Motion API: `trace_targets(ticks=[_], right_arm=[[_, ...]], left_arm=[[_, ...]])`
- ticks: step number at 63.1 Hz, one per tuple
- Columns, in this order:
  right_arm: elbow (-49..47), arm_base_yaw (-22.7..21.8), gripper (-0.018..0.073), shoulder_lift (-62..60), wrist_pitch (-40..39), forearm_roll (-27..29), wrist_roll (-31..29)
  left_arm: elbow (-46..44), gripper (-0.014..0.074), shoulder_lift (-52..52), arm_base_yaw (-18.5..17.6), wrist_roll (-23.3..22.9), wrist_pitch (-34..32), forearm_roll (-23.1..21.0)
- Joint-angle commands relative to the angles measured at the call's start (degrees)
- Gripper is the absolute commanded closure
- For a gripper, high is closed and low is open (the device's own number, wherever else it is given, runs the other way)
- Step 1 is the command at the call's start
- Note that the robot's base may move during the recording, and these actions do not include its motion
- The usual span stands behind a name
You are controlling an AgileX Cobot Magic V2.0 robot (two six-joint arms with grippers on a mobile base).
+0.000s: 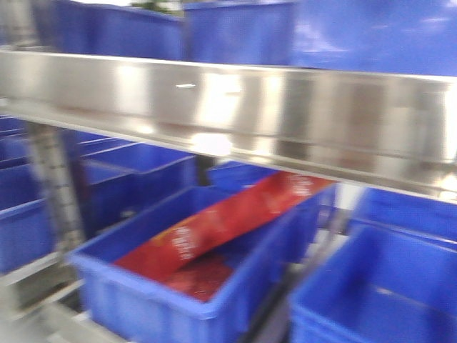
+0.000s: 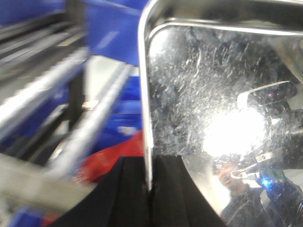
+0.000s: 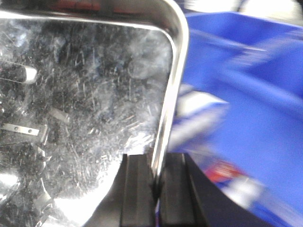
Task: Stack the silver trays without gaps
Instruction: 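Carry the silver tray in both grippers while driving to another shelf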
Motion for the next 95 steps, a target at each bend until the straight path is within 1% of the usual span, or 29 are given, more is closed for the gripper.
trace_targets(ticks=[1, 95], right_arm=[[-0.1, 0.4, 0.0643, -0.3, -5.3, -0.3, -1.2], [-0.1, 0.4, 0.0643, -0.3, -5.3, -0.3, -1.2]], left_arm=[[-1.0, 0.0612, -0.7, -0.4, 0.0, -2.3, -2.5], [-1.0, 0.0612, -0.7, -0.4, 0.0, -2.3, -2.5]])
